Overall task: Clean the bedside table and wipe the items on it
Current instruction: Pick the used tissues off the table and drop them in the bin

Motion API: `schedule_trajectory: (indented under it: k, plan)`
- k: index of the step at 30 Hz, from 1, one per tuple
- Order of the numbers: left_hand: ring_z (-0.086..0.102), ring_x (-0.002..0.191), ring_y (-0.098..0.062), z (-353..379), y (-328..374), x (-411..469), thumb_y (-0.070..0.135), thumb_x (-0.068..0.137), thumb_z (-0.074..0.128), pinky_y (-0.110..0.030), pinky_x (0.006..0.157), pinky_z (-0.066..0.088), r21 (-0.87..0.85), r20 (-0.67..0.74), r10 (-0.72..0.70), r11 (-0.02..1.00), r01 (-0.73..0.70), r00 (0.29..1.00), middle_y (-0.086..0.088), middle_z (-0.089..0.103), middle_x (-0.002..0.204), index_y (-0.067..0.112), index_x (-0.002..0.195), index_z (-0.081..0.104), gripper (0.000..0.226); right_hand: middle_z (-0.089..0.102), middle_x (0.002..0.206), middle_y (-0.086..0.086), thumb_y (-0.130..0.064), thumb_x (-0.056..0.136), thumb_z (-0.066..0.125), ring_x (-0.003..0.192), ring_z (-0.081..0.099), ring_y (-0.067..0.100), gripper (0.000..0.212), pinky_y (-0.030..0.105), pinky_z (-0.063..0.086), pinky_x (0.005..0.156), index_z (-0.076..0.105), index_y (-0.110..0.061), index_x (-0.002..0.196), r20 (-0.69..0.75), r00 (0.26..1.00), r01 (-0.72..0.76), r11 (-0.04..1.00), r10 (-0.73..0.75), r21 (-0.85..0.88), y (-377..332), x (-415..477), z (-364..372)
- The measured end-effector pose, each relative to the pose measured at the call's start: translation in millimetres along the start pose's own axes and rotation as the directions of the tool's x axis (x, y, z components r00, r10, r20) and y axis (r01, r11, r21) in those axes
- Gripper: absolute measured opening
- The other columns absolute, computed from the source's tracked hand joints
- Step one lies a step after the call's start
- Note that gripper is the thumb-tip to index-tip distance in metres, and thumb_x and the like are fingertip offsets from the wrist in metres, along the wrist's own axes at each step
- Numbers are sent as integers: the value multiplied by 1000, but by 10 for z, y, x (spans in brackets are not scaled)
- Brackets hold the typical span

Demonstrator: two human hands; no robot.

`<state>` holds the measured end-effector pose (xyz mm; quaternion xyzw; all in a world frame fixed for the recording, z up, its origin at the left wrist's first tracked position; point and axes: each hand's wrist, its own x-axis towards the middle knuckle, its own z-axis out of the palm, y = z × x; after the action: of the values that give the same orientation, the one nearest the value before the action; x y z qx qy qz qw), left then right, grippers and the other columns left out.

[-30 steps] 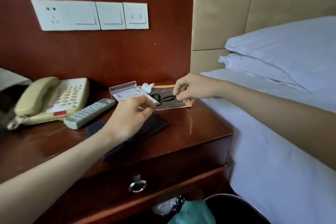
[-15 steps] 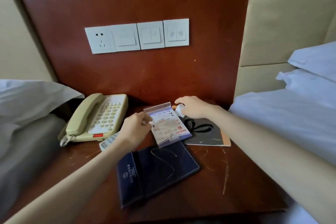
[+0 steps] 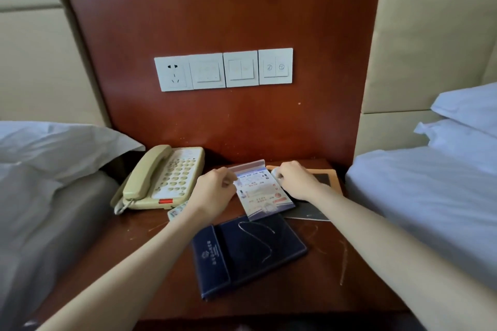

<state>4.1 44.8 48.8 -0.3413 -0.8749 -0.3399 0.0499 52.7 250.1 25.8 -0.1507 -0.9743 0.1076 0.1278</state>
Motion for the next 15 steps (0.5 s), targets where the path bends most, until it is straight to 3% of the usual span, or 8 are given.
schedule_trajectory:
  k: [2, 4, 5, 7, 9, 11, 15]
  plan:
    - [57, 94, -14, -35, -30, -60, 18, 89, 58, -22, 73, 42, 3, -2, 24, 1000, -24, 1000, -3, 65, 109, 16, 108, 64, 20, 56, 113, 9, -1, 92, 51, 93, 58, 26, 19, 31, 45, 63, 63, -15, 89, -18, 999, -46, 998, 45, -45, -95, -9, 17]
    - [57, 94, -13, -64, -55, -102, 20, 90, 58, -21, 70, 41, -2, -7, 44, 999, -44, 999, -2, 66, 109, 16, 109, 63, 20, 41, 145, 12, 4, 92, 48, 122, 48, 29, 37, 39, 48, 89, 58, -11, 124, 56, 996, -65, 998, 64, 4, -122, 1, 50]
    - [57, 93, -12, -69, -68, -118, 20, 90, 57, -19, 68, 41, -3, -11, 55, 999, -55, 998, -2, 66, 109, 17, 109, 63, 20, 41, 146, 12, 4, 92, 46, 119, 50, 28, 41, 37, 48, 86, 53, -12, 130, 103, 991, -85, 996, 81, 34, -125, -8, 56]
    - [56, 92, -10, -66, -83, -147, 19, 91, 57, -13, 60, 39, -4, -9, 78, 997, -78, 997, -1, 66, 108, 17, 110, 63, 21, 52, 130, 14, 1, 93, 46, 93, 57, 23, 37, 28, 44, 68, 54, -12, 127, 116, 987, -118, 991, 110, 64, -116, -54, 54]
    - [56, 92, -9, -53, -88, -171, 18, 91, 55, -9, 60, 38, -16, -6, 90, 996, -90, 996, -1, 65, 109, 17, 110, 63, 21, 54, 112, 13, 4, 92, 46, 78, 56, 21, 24, 28, 42, 63, 62, -10, 103, 63, 988, -142, 988, 138, 62, -90, -96, 41]
    - [57, 95, -12, -30, -79, -190, 16, 91, 54, -15, 68, 42, -33, 4, 90, 995, -90, 996, -3, 65, 111, 15, 110, 63, 22, 54, 106, 14, 6, 91, 44, 80, 56, 26, 21, 36, 46, 70, 56, -9, 85, 16, 985, -170, 984, 170, 52, -64, -141, 14]
    - [58, 97, -14, 0, -41, -221, 13, 90, 53, -22, 78, 43, -43, 19, 98, 994, -97, 995, -5, 65, 112, 13, 110, 63, 22, 49, 108, 14, 8, 90, 46, 81, 49, 26, 19, 35, 44, 73, 54, -9, 94, -1, 981, -195, 981, 195, -9, -23, -239, -62]
